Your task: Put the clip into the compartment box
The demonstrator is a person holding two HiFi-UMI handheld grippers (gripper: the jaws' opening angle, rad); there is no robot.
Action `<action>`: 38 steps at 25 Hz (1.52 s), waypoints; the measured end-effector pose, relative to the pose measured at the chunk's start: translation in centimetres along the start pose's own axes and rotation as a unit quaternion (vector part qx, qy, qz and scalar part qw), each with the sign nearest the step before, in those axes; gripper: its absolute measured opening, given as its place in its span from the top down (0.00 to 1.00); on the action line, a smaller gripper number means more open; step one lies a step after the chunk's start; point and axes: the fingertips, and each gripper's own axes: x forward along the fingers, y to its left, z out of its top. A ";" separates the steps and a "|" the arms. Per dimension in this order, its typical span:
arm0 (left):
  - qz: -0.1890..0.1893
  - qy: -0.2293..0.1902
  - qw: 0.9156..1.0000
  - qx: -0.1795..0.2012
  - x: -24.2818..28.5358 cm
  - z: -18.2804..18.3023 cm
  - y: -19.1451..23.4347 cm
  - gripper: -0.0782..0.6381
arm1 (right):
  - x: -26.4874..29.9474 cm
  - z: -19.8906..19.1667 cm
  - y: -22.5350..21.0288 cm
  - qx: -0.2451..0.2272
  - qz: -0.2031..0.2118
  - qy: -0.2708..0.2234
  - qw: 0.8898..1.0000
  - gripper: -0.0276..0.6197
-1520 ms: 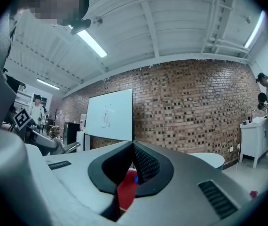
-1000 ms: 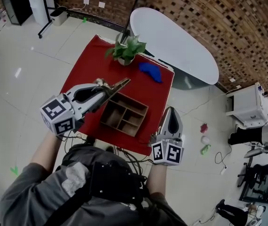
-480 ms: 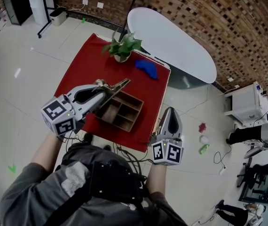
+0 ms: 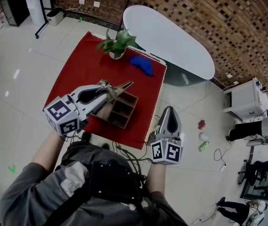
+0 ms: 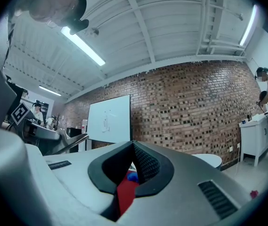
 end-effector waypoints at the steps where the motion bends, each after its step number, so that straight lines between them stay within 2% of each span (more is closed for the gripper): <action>1: -0.003 0.003 1.000 0.003 0.7 -0.6 -0.2 0.72 | -0.2 -0.2 -0.5 0.001 -0.002 0.000 1.000 0.92; 8: -0.014 0.016 1.000 0.008 6.1 -5.4 -1.1 0.72 | -1.6 -1.3 -4.4 0.005 -0.019 0.013 1.000 0.92; 19: -0.034 -0.035 0.998 0.042 12.2 -9.9 -0.9 0.72 | -2.6 -4.7 -10.4 -0.002 -0.041 0.041 0.998 0.92; 23: -0.041 -0.055 0.995 0.070 13.5 -10.5 -1.0 0.72 | -2.6 -5.0 -11.5 -0.002 -0.034 0.041 0.999 0.92; 28: -0.055 -0.059 0.993 0.087 13.9 -12.0 -0.9 0.72 | -1.8 -6.7 -11.5 0.006 -0.025 0.044 0.999 0.92; 31: -0.036 -0.036 0.993 0.107 14.1 -13.6 -0.2 0.72 | -1.4 -7.4 -11.4 0.012 -0.023 0.045 0.999 0.92; 38: -0.010 -0.020 0.994 0.104 13.4 -14.7 0.8 0.72 | -0.9 -7.6 -11.2 0.026 -0.024 0.038 0.999 0.92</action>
